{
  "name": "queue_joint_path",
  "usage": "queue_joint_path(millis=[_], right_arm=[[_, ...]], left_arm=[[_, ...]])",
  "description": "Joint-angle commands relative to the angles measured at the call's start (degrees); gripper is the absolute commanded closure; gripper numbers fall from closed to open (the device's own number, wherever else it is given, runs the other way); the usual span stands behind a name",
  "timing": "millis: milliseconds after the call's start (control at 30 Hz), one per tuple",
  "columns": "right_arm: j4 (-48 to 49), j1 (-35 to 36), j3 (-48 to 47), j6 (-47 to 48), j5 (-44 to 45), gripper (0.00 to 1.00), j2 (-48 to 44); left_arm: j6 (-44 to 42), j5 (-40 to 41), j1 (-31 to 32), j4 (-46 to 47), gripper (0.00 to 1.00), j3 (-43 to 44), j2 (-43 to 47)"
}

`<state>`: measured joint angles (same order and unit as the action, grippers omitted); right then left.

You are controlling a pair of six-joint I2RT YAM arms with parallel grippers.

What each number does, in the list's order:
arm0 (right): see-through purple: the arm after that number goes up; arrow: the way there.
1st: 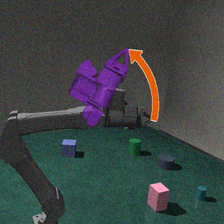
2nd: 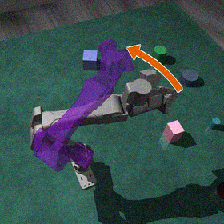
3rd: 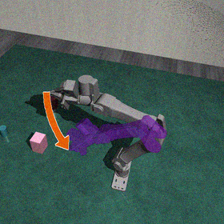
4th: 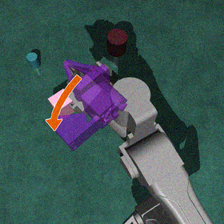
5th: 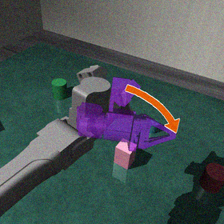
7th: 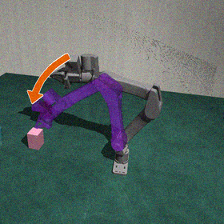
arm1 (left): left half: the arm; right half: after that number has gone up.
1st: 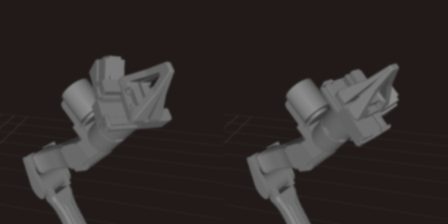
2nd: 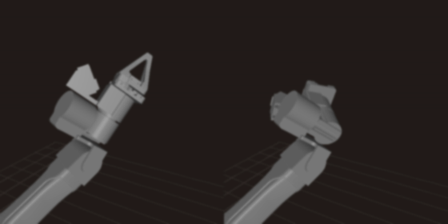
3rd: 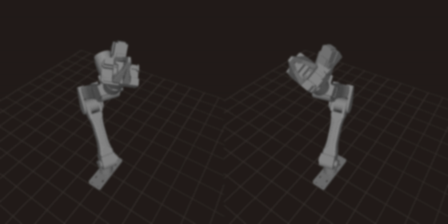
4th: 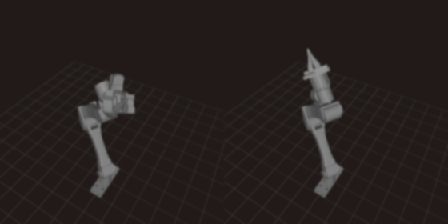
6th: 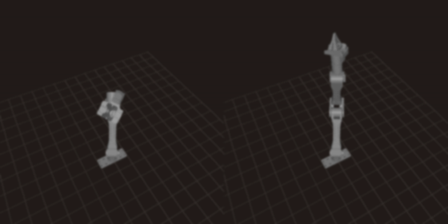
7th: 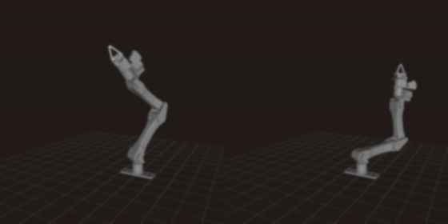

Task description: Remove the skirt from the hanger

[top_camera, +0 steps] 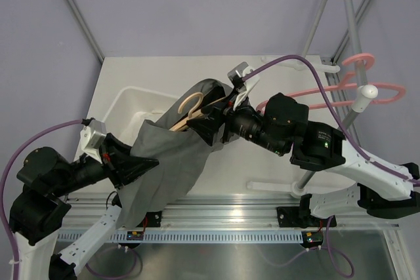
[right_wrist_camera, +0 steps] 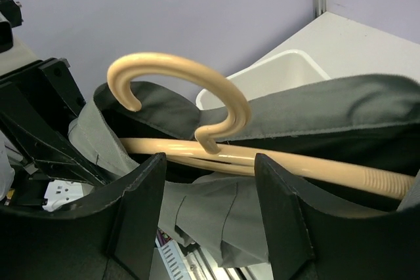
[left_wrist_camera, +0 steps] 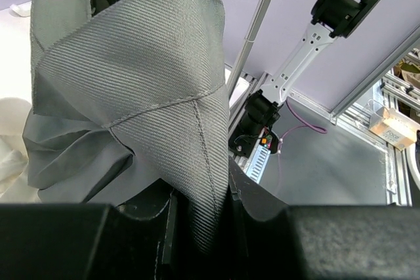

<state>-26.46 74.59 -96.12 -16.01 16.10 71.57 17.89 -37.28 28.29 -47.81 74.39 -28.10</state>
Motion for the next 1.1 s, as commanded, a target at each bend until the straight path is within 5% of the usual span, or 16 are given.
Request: queue_joint_path(millis=[0,467,600,667,767,833,867,967,1067], right_arm=[[0.71,0.3,-1.18,1.25,2.09,0.36,-1.43],[3.16,0.3,-3.64,1.25,0.69,0.42,4.01],[3.34,0.65,-4.43,0.45,0.15,0.6,6.21],[2.73,0.91,-4.43,-0.77,1.74,1.0,7.0],[1.59,1.17,-4.87,-2.36,5.15,1.0,7.44],[0.62,1.79,-5.13,-3.67,7.54,1.0,7.53],[-0.34,1.79,-5.4,-4.03,8.24,1.0,7.27],[-0.96,1.79,-5.14,-5.52,8.51,1.0,6.65],[-1.14,1.79,-5.4,-5.44,7.81,1.0,6.91]], left_arm=[[-0.93,-1.57,0.09,5.89,1.0,0.84,0.15],[1.8,-4.21,0.09,9.14,1.0,0.93,-0.12],[1.8,-4.03,0.09,9.05,1.0,1.54,-0.47],[1.8,-4.12,0.09,9.05,1.0,1.81,-0.73],[1.53,-4.38,0.09,9.58,1.0,1.64,-0.73],[1.45,-5.52,0.09,9.76,0.9,0.94,-0.82],[1.45,-5.79,0.09,10.1,0.66,0.67,-0.82],[1.97,-7.46,0.09,11.94,0.39,-0.38,-0.64],[3.03,-9.04,0.09,13.88,0.36,-1.09,-0.82]])
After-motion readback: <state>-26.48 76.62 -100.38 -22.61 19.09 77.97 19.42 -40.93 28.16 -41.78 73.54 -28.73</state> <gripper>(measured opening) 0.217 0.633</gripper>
